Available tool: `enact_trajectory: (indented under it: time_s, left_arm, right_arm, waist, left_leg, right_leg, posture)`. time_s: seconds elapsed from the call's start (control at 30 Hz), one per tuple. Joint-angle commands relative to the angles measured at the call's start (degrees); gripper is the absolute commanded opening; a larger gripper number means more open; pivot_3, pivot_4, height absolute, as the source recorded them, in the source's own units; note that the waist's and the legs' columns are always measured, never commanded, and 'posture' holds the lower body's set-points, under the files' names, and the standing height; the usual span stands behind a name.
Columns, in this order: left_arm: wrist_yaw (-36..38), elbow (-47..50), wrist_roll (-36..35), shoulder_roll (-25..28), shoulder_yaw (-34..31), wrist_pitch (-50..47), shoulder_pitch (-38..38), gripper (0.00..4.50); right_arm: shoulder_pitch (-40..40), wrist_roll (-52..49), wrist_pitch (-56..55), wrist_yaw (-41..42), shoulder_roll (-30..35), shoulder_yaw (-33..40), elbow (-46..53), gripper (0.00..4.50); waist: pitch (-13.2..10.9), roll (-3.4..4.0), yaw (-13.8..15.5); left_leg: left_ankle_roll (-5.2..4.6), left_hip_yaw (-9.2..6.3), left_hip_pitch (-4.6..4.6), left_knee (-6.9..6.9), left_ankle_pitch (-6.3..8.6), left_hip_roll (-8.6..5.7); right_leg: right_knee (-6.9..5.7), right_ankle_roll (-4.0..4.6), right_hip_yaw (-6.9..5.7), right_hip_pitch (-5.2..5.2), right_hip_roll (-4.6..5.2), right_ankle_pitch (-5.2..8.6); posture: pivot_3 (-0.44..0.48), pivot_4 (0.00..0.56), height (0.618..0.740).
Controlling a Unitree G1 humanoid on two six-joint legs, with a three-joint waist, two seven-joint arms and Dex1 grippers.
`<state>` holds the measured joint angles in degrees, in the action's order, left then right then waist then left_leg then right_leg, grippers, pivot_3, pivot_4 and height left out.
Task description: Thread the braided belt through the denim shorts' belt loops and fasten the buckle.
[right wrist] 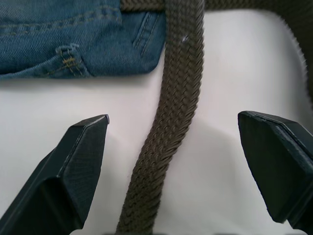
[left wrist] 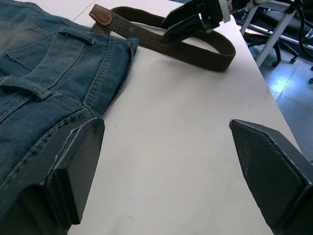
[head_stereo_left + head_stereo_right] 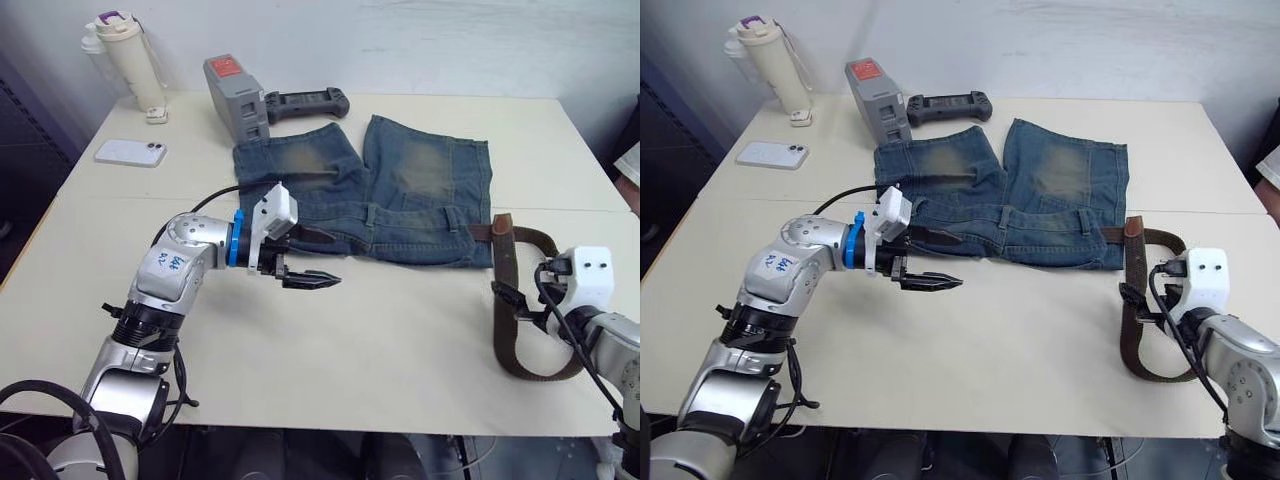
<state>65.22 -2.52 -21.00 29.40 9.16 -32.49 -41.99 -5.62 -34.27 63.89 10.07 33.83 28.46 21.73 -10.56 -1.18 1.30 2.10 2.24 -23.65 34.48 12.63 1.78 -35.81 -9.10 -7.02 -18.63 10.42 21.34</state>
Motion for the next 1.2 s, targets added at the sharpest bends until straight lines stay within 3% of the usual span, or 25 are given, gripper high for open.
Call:
enact_trajectory:
  time_s: [0.03,0.1,0.4,0.6,0.73,0.93,1.07,1.2]
  left_arm:
    - [-0.73,2.62,-1.16,0.16,-1.24,-0.24,0.07,4.5]
    - [-1.17,2.58,-1.16,0.0,-1.31,-0.3,0.03,4.5]
    - [-2.04,1.83,-0.99,-0.56,-1.1,0.03,0.01,4.5]
    - [-2.13,2.01,-2.16,-0.72,-1.17,-2.93,0.26,4.5]
    - [-3.34,1.56,-6.16,-1.62,-2.43,-10.93,-0.37,4.5]
    - [-7.91,-1.29,-12.17,-5.69,-6.9,-21.24,-2.53,4.5]
    - [-10.28,-1.74,-19.27,-8.92,-11.39,-30.87,-3.57,4.5]
    - [-13.16,-1.12,-27.1,-12.1,-15.93,-41.88,-3.43,4.5]
  right_arm:
    - [-0.05,0.68,-2.22,0.22,-2.07,0.21,-2.19,4.47]
    - [0.01,1.19,-3.85,1.18,-3.21,-0.73,-4.23,4.47]
    - [-0.36,6.7,-12.98,5.46,-2.12,-6.64,-9.8,0.12]
    - [-0.77,8.43,-17.57,7.48,-0.99,-6.34,-8.04,0.05]
    - [-4.12,-3.55,-15.44,12.97,0.32,0.72,1.5,0.05]
    - [-5.18,-18.88,-8.85,18.42,6.72,3.9,10.89,0.05]
    - [-4.14,-30.67,-3.3,19.54,9.15,-0.21,15.76,0.05]
    - [-4.49,-35.19,-3.54,17.33,8.0,-4.44,17.47,0.05]
  waist:
    - [0.0,0.0,0.02]
    - [0.0,0.0,-0.1]
    - [0.0,-0.01,-1.52]
    - [0.0,-0.01,-1.42]
    - [-0.08,0.11,-1.34]
    - [-0.21,-0.05,-1.08]
    - [-0.27,-0.15,-1.11]
    - [-0.27,-0.16,-1.28]
  left_leg:
    - [0.0,0.0,0.0,-0.01,0.0,0.0]
    - [0.0,0.0,0.0,-0.02,0.0,0.0]
    - [0.0,0.03,0.14,0.04,0.0,0.03]
    - [0.01,0.06,0.15,0.08,0.0,0.04]
    - [0.01,0.06,0.12,0.07,0.0,0.03]
    - [0.0,-0.04,0.12,0.07,0.0,0.04]
    - [-0.02,-0.04,0.11,0.11,0.01,0.03]
    - [-0.02,-0.05,0.11,0.12,0.01,0.03]
  right_leg:
    - [0.0,0.0,0.0,0.0,0.0,0.0]
    - [0.01,0.0,-0.01,0.0,0.0,0.0]
    - [-0.13,0.0,0.07,0.04,-0.02,0.0]
    - [-0.15,0.0,0.12,0.04,-0.02,0.0]
    - [-0.14,0.0,0.12,0.03,-0.01,0.0]
    - [-0.09,0.0,0.03,0.11,-0.02,0.0]
    - [-0.08,0.0,0.02,0.13,0.0,0.0]
    - [-0.1,0.0,0.02,0.12,0.0,0.0]
  posture:
    - [0.0,0.15,0.74]
    - [0.0,0.15,0.74]
    - [0.0,0.15,0.74]
    - [0.0,0.15,0.74]
    - [0.0,0.15,0.74]
    - [0.0,0.15,0.74]
    - [0.0,0.15,0.74]
    - [0.0,0.15,0.74]
